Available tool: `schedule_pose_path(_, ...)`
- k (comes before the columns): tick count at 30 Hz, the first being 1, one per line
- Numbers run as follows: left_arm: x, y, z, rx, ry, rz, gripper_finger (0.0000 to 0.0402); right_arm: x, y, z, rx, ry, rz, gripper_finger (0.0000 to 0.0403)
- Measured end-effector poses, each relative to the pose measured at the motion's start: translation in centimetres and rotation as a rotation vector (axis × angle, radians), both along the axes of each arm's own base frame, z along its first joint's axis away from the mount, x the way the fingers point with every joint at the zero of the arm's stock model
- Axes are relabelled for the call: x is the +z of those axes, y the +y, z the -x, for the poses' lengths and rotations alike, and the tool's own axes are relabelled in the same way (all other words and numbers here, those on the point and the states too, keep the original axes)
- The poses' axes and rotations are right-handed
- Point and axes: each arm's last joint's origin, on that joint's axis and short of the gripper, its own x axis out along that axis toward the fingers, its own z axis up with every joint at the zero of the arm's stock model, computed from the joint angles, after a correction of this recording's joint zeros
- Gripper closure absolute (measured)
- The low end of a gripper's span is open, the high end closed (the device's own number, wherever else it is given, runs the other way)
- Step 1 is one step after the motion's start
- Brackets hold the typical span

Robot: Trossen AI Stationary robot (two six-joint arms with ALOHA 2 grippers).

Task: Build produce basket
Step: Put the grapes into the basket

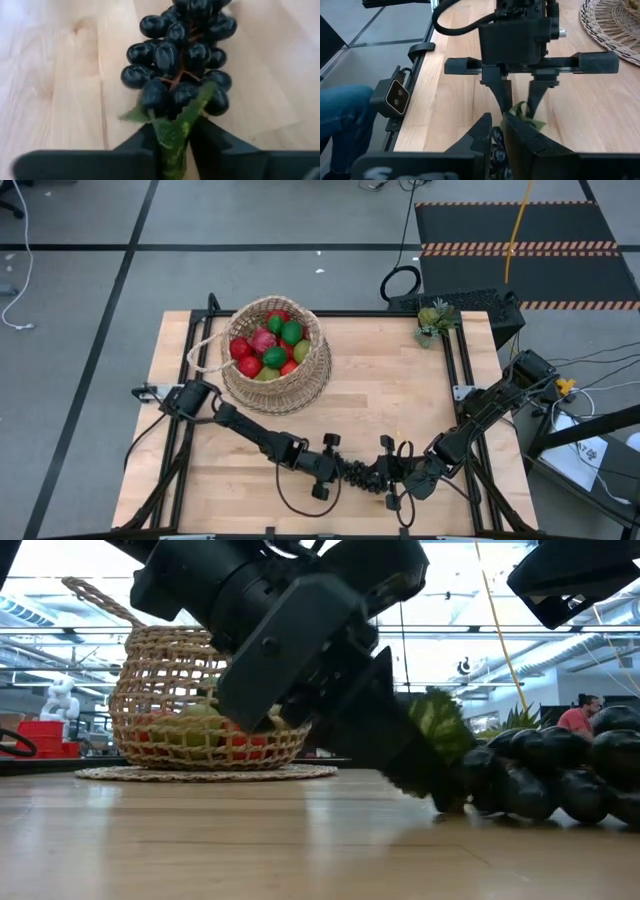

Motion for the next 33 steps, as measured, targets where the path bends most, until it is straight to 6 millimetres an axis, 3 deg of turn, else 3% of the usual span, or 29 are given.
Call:
schedule_pose_path(5,0.4,-0.2,-0.3,-0.014,-0.041,0.026,0.0385,0.0,0.0,0.0,0.0,0.0,0.0,0.0363)
schedule_pose_path(12,1.2,-0.1,-0.2,-0.007,-0.053,0.041,0.0385,0.0,0.0,0.0,-0.001,0.001,-0.002,0.0363)
schedule_pose_path(17,4.4,0.1,0.3,0.007,-0.096,0.067,0.0392,0.5,0.2,0.4,0.012,-0.012,-0.013,0.0363)
schedule_pose_path(27,10.4,0.3,2.7,0.028,-0.148,-0.015,0.0393,3.8,0.5,2.5,-0.01,-0.155,0.009,0.0363)
schedule_pose_path(33,14.4,0.5,4.5,0.047,-0.24,-0.067,0.0388,4.1,1.0,3.3,-0.011,-0.176,0.035,0.0363)
